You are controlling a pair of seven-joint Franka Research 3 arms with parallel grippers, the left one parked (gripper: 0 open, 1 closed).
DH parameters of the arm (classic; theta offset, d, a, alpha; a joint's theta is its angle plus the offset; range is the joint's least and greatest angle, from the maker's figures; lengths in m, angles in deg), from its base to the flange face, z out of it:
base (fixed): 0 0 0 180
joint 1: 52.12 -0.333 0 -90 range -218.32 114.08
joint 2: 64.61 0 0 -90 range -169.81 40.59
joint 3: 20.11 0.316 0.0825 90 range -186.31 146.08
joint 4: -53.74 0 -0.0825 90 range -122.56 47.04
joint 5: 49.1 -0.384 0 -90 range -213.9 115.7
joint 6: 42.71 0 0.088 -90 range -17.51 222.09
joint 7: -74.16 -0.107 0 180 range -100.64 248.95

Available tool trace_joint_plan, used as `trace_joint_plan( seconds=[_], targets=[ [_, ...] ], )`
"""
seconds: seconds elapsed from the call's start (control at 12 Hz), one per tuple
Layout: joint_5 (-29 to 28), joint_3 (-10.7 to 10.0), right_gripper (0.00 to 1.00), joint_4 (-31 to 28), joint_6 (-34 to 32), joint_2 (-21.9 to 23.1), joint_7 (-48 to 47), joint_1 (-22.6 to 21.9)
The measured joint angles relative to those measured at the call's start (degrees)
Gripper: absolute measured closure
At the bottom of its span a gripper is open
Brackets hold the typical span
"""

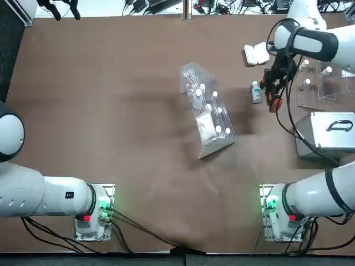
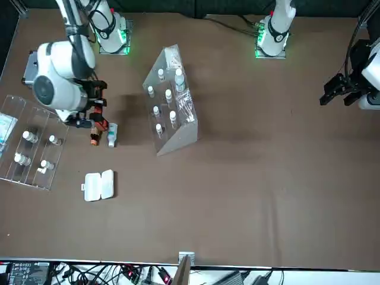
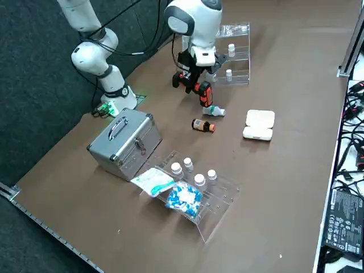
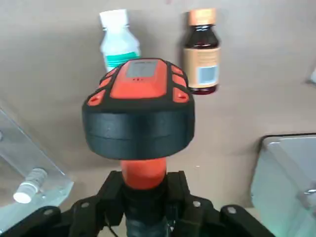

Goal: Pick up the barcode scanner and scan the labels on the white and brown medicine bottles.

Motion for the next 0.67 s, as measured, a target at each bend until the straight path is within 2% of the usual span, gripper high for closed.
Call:
trace_joint_plan(
  seconds=[0.33, 0.67],
  targets=[
    [0.31, -0.12, 0.57, 0.15, -0.47, 0.92, 7.51, 6.99],
    [0.33, -0.13, 0.57, 0.15, -0.46, 0.77, 8.61, 10.07]
  ],
)
